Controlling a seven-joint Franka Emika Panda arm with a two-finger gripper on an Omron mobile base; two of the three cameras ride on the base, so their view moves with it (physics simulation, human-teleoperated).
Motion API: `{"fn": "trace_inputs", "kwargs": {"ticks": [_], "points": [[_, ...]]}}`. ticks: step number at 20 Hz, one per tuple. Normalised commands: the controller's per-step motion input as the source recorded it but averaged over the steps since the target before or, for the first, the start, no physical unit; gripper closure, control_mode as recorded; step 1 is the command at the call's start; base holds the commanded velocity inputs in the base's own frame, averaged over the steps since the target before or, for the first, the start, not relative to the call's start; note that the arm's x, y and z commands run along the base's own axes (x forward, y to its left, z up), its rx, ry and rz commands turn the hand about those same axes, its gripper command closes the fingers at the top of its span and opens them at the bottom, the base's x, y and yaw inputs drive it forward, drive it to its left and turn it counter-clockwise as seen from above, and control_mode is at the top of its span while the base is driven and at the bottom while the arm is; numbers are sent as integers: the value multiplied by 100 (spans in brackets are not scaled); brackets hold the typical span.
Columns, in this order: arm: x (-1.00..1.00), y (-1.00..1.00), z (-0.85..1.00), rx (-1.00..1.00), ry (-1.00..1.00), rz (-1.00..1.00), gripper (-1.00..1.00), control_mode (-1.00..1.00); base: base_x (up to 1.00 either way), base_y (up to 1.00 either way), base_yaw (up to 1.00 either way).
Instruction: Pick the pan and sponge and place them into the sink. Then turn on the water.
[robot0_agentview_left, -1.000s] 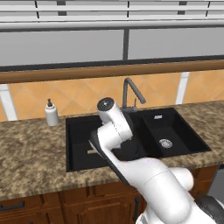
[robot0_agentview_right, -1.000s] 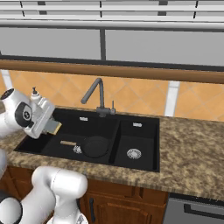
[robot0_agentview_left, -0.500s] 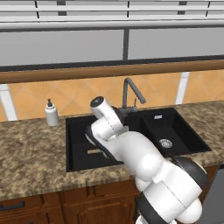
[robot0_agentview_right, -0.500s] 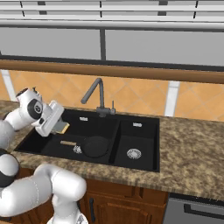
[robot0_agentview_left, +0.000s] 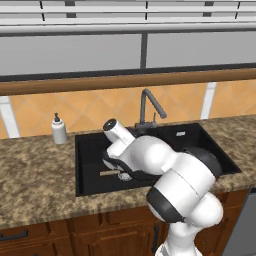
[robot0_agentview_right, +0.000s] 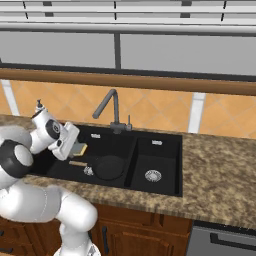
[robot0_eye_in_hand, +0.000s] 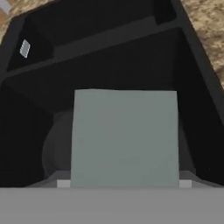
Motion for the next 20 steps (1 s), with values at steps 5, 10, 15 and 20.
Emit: {"fn": "trace_inputs", "kwargs": {"ticks": [5,10,15,20], "points": [[47,0,-46,-2,4,-4,100,-100,0,0,0],[40,0,-45,-3,2,-4,100,-100,0,0,0],[38,6,-48,-9,2,-8,100,-100,0,0,0],[25,18,-50,-13,6,-10,100,-100,0,0,0]]}}
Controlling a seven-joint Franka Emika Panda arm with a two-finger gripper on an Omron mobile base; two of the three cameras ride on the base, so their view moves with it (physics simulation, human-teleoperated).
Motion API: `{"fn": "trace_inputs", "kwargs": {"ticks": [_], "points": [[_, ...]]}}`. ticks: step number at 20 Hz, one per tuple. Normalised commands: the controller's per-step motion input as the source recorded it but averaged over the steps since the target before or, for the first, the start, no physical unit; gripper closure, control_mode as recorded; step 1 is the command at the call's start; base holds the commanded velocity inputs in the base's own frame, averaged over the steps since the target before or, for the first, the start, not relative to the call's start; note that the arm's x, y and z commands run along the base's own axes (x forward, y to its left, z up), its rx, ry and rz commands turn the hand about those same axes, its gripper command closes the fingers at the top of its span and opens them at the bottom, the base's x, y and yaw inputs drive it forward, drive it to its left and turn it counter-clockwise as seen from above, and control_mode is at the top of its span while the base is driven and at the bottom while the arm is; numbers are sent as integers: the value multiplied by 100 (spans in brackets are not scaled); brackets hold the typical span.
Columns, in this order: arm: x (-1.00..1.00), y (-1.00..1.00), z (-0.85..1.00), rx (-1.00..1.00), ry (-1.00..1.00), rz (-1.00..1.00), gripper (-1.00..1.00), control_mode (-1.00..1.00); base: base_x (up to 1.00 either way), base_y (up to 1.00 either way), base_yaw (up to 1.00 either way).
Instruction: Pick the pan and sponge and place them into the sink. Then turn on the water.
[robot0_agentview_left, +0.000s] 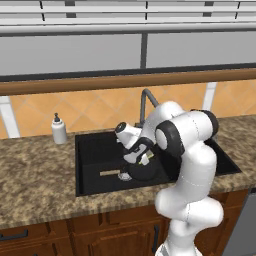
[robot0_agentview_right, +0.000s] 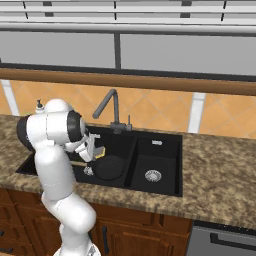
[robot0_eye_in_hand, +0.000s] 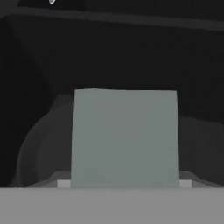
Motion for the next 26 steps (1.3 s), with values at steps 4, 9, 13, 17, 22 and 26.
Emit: {"fn": "trace_inputs", "kwargs": {"ticks": [4,9,13,17,22,26], "points": [[4,38,-48,-18,2,-8,100,-100,0,0,0],[-5,51,-32,-19,0,-7,100,-100,0,0,0],[-2,11,-52,-13,0,-9,100,-100,0,0,0],[-7,0,-84,-16,0,-12,100,-100,0,0,0],[-20,0,-81,-16,0,-12,100,-100,0,0,0],[-1,21,-68,-19,0,-11,100,-100,0,0,0]]}}
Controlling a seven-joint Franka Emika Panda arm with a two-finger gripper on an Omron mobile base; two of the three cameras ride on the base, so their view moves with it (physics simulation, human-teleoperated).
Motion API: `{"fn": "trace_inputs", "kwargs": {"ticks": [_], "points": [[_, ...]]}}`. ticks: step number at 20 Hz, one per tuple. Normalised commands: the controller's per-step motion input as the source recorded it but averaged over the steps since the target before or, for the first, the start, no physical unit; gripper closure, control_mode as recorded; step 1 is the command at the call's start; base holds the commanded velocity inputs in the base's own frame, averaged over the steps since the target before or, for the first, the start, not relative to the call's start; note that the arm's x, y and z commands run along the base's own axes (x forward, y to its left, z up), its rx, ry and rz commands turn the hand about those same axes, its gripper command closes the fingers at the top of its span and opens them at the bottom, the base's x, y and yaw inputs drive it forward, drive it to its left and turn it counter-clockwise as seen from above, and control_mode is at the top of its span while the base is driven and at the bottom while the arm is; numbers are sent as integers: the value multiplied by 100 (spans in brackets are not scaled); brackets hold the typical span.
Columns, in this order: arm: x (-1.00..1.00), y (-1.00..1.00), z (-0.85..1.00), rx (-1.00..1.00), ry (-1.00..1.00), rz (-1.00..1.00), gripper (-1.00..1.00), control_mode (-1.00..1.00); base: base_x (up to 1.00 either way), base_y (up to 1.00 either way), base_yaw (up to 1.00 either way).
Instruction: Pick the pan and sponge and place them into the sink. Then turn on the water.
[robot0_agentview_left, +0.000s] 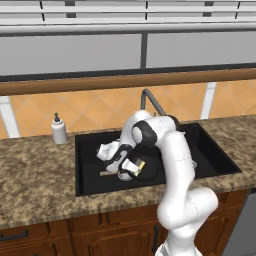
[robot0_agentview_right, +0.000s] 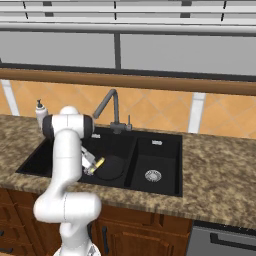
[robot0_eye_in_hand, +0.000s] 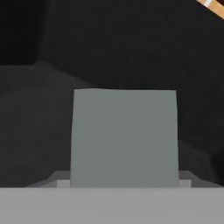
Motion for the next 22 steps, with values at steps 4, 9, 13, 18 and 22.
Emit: {"fn": "trace_inputs", "kwargs": {"ticks": [4,9,13,18,22], "points": [[0,29,-59,-18,-4,-8,100,-100,0,0,0],[-2,28,-47,-16,-7,-8,-100,-100,0,0,0],[-28,13,-26,-9,-17,-7,-100,-100,0,0,0],[-78,1,0,0,-59,-3,-100,-100,0,0,0],[-82,1,14,0,-73,-3,-100,-100,0,0,0]]}}
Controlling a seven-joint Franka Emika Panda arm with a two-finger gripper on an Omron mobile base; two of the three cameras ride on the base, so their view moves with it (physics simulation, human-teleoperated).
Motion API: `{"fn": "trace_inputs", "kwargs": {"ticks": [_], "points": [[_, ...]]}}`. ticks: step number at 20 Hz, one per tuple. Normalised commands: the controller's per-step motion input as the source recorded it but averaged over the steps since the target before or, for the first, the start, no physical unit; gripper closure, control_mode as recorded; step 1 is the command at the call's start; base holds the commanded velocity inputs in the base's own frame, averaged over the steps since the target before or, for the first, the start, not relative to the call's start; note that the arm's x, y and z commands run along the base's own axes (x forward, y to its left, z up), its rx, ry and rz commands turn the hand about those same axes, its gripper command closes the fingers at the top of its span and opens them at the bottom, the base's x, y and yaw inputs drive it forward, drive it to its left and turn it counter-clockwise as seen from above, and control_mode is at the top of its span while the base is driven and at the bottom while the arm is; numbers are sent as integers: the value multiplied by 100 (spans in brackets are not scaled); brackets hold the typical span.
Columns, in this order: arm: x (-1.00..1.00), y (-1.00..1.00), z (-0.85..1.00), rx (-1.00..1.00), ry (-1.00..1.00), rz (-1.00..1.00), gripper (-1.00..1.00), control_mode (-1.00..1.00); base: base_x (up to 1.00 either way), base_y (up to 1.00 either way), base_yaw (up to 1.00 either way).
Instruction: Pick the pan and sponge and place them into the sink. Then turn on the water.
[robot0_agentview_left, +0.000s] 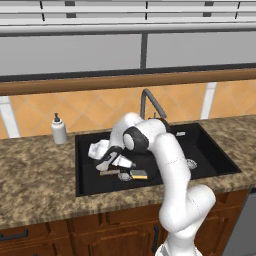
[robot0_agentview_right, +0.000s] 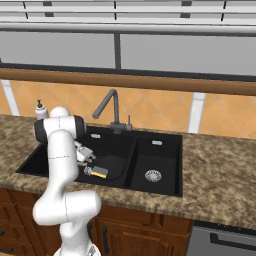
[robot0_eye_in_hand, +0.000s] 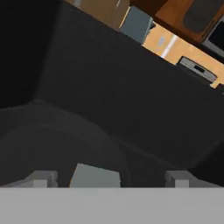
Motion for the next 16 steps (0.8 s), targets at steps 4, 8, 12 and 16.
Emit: {"fn": "trace_inputs", "kwargs": {"ticks": [4,8,12,16], "points": [[-100,-2,52,6,-84,0,-100,-100,0,0,0],[-100,0,67,7,-74,0,-100,-100,0,0,0],[-100,16,35,6,-62,0,-100,-100,0,0,0],[-100,38,25,3,-64,0,-100,-100,0,0,0]]}}
